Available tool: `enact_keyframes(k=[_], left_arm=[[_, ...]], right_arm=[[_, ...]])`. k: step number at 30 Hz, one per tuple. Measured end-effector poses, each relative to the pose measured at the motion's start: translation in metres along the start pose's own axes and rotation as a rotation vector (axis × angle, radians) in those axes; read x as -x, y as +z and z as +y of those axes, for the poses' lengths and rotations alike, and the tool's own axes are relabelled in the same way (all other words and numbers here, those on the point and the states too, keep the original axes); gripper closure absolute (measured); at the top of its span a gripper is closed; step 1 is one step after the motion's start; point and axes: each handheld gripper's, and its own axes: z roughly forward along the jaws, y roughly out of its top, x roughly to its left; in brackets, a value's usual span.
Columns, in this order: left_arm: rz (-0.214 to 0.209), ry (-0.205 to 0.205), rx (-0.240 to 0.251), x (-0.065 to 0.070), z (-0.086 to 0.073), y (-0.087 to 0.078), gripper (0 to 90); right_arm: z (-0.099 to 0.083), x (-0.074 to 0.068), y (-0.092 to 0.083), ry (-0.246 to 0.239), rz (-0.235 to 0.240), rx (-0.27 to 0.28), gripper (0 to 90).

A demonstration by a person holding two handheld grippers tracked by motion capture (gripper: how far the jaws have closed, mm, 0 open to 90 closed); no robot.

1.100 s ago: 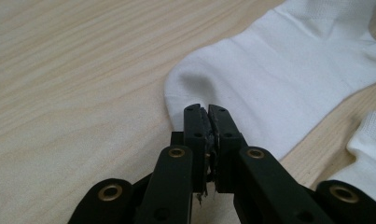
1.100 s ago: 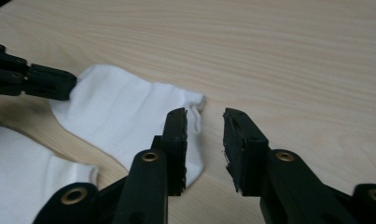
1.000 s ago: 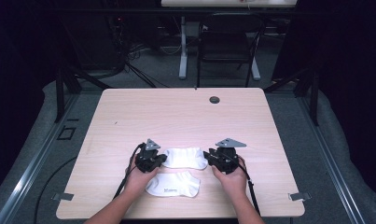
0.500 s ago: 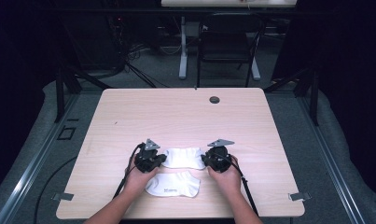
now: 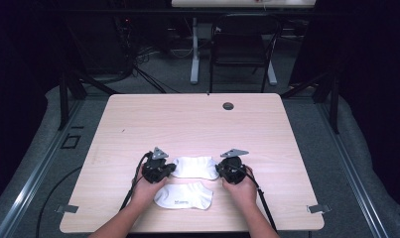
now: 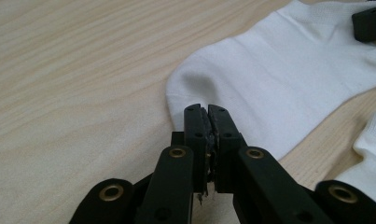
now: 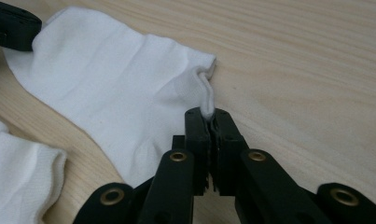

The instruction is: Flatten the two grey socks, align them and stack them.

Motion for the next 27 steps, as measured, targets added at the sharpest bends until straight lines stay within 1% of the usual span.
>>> enact_keyframes(k=[4,5,7,8,15,19,23,27], left_arm=[[0.005,0.005,-0.004,-0.002,0.000,-0.001,87.5],[0.008,-0.001,-0.003,-0.002,0.000,-0.002,87.5],[0.006,0.000,-0.002,-0.003,0.000,-0.002,87.5],[0.005,0.000,-0.002,-0.003,0.000,-0.002,87.5],[0.004,-0.010,0.014,-0.005,0.002,-0.007,87.5],[0.002,-0.007,0.014,-0.005,0.004,-0.010,87.5],[-0.001,-0.001,0.036,-0.004,0.009,-0.018,87.5],[-0.005,-0.002,0.054,-0.004,0.013,-0.024,87.5]], right_arm=[[0.000,0.000,0.000,0.000,0.008,-0.001,87.2],[0.000,-0.001,0.000,0.003,0.010,0.001,87.2],[0.000,-0.001,-0.001,0.002,0.012,-0.002,87.1],[0.001,-0.001,-0.001,0.008,0.018,0.007,87.1],[0.006,-0.003,-0.007,0.028,0.037,0.018,87.1],[0.009,-0.005,-0.009,0.015,0.037,0.023,87.2],[0.013,-0.007,-0.016,0.010,0.044,0.043,87.2],[0.017,-0.007,-0.022,0.017,0.050,0.072,87.2]])
